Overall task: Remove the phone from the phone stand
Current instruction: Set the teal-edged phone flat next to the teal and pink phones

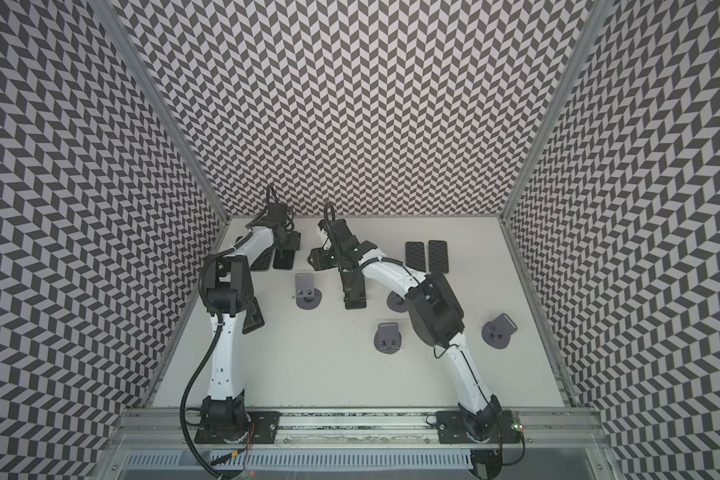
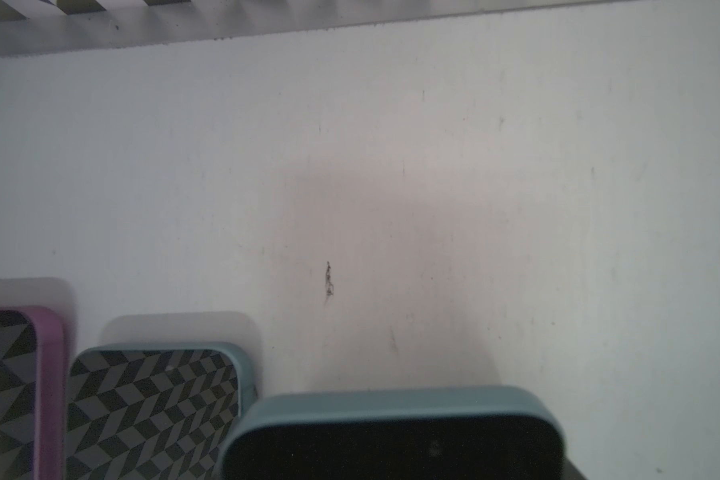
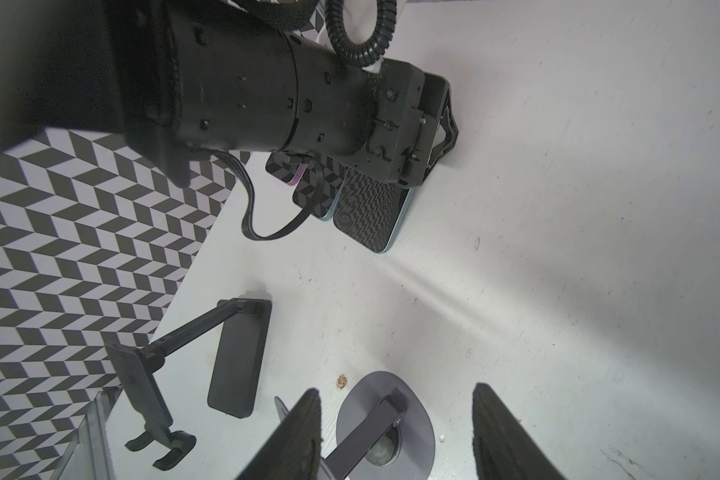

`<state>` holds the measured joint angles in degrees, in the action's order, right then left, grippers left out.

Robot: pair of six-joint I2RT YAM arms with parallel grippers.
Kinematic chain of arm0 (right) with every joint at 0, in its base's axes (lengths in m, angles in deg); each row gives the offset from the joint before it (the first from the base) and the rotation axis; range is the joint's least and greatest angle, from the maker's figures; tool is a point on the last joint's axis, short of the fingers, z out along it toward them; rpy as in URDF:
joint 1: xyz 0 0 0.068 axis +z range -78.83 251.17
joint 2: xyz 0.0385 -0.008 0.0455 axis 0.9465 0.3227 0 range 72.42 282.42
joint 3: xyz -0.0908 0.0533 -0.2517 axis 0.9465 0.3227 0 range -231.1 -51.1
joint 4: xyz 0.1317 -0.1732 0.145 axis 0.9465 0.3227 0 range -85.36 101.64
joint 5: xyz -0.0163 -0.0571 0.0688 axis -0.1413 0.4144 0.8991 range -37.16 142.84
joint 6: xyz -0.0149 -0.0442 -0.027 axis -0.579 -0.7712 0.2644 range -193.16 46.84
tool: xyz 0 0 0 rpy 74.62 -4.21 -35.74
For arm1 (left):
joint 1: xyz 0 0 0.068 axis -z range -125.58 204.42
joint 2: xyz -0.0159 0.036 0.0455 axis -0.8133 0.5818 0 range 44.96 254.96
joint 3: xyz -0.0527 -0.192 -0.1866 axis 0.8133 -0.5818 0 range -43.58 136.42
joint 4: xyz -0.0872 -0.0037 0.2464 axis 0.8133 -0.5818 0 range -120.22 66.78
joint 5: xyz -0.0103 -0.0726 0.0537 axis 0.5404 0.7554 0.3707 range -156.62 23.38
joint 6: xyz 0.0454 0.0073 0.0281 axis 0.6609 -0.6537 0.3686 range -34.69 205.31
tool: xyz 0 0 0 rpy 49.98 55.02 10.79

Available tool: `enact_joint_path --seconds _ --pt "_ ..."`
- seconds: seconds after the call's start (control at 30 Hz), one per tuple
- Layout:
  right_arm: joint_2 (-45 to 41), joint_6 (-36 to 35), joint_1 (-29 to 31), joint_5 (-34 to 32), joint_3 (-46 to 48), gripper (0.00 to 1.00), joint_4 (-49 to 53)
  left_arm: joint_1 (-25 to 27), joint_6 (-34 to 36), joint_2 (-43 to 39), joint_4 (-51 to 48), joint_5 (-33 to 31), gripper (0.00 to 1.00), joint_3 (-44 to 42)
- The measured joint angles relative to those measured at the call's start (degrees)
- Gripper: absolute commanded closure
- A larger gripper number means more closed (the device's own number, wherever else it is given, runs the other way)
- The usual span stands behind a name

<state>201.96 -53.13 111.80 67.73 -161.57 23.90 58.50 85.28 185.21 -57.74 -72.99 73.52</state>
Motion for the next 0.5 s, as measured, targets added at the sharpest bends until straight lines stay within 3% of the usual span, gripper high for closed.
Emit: enact_joint_path --seconds 0.5 --pt "0.0 0.0 0.0 0.0 0.0 0.42 0.0 -0.1 0.2 0.0 1.1 0.0 0.24 -0.5"
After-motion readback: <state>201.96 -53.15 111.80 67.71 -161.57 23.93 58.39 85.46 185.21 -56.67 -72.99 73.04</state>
